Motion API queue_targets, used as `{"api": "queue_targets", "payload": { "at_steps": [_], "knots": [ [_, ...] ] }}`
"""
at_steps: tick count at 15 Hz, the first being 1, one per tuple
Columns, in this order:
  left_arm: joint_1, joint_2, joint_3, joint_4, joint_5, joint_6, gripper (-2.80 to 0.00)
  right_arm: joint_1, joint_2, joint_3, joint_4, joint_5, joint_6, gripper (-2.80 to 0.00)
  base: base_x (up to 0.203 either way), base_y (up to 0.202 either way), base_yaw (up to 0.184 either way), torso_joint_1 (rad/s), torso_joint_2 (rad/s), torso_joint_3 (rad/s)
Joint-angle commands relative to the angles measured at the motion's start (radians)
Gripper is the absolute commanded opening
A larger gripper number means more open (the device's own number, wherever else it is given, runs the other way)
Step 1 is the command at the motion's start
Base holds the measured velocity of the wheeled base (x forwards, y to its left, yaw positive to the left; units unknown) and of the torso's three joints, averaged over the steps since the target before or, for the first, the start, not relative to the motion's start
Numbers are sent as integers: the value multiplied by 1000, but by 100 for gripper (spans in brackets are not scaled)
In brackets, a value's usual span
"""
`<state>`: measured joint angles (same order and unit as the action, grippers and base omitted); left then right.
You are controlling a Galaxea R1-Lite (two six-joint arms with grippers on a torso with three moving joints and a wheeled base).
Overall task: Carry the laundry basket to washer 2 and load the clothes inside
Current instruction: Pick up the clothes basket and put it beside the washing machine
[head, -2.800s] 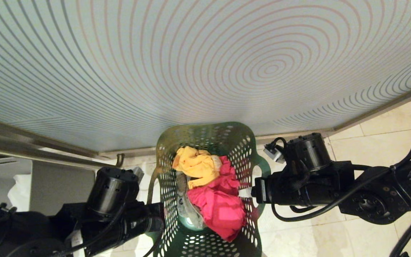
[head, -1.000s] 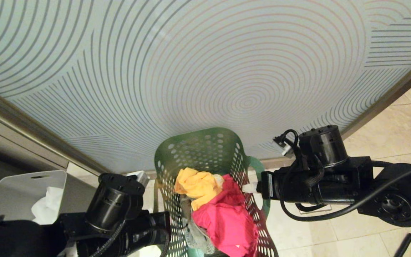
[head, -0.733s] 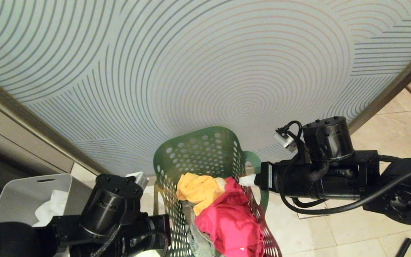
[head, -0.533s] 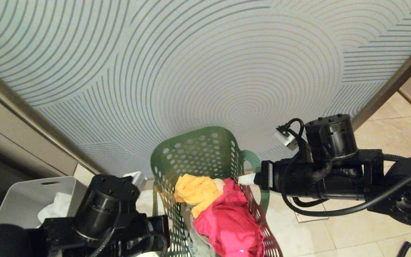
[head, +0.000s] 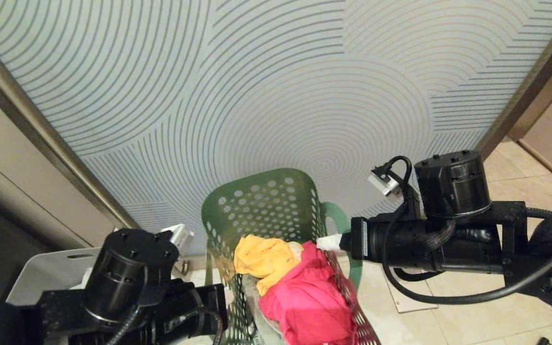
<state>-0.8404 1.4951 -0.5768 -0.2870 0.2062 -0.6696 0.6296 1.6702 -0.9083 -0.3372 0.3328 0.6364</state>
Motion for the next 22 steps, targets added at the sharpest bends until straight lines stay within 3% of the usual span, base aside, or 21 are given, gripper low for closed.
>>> {"api": "queue_targets", "payload": {
  "at_steps": [1, 17, 22],
  "knots": [
    [0, 4, -2, -4, 1, -4, -280, 1, 0, 2, -3, 2, 2, -280, 0, 0, 0, 0, 2, 206],
    [-8, 5, 8, -6, -1, -4, -280, 1, 17, 19, -10, -1, -83, -280, 0, 0, 0, 3, 1, 201],
    [-8, 10, 5, -6, -1, -4, -280, -1, 37, 94, -166, -3, -84, -280, 0, 0, 0, 3, 2, 64]
  ]
}}
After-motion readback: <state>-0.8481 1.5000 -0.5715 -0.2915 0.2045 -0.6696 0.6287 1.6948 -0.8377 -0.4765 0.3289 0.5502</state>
